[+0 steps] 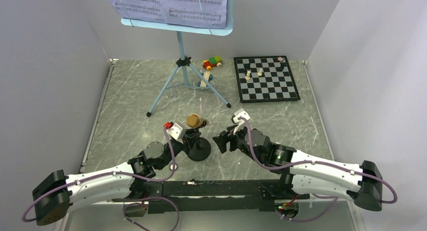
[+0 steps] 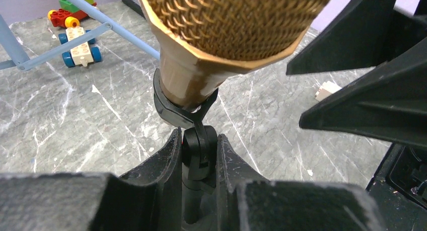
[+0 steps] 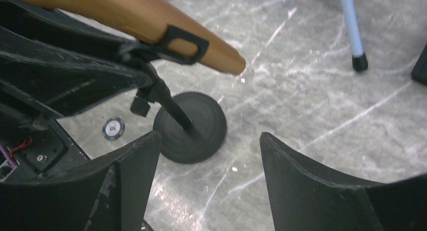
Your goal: Pack up the instrument practice props
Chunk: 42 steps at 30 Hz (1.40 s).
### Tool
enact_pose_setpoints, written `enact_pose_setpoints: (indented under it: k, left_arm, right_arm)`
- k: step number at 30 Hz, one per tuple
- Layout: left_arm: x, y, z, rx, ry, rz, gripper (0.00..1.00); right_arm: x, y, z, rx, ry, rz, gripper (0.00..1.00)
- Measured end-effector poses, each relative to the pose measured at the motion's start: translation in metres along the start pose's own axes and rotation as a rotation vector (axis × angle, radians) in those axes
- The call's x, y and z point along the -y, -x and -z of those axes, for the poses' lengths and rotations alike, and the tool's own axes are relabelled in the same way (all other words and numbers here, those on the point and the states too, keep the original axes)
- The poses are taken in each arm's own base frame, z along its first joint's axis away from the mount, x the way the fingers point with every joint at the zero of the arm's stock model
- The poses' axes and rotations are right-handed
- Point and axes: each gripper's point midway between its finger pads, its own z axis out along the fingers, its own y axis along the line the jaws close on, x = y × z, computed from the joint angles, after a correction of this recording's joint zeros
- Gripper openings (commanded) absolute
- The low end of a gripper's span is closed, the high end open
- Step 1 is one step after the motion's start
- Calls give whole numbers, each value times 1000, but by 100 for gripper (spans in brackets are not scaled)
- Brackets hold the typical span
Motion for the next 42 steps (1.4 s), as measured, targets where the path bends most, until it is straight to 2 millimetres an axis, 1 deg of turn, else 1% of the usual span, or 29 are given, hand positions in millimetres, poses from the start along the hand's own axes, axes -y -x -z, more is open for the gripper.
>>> enact_pose_setpoints:
  k: [4,5,8,12,17,22,27,31,35,37,38,42]
  left_arm:
    - [0,1,1,4,-1,2,0]
    - [0,1,1,3,-2,2,0]
    - [0,1,2,0,-6,1,0]
    - [1,0,3,-6,-11,0,0]
    - [2,-1,4,-12,-21,-1,0]
    - [2,-1,4,-15,-23,-3,0]
    - [4,-1,1,-27,-26,-10,0]
    - [5,-2,0,-32,-29,-13,0]
    - [5,-2,0,-33,-33,-18,0]
    - [5,-2,0,-35,-33,-19,0]
    - [5,-2,-1,-35,-32,-19,0]
    - [5,-2,-1,-36,-30,-20,0]
  right_arm:
    - [-8,24,-3,97,35,76,77]
    - [-11,33,-4,136,47,108,78]
    - [-18,51,-7,243,84,199,78]
    - [-23,57,-14,312,101,348,78]
    - [-32,50,-29,302,138,476,78]
    - [-42,51,-35,315,176,517,78]
    - [-51,64,-38,354,189,525,78]
    - [-56,74,-45,378,186,532,76]
    - [-57,76,-55,371,176,542,72]
    - [-57,77,-61,362,169,549,66]
    - [-57,76,-64,357,168,554,62]
    - [-60,72,-74,337,173,574,40]
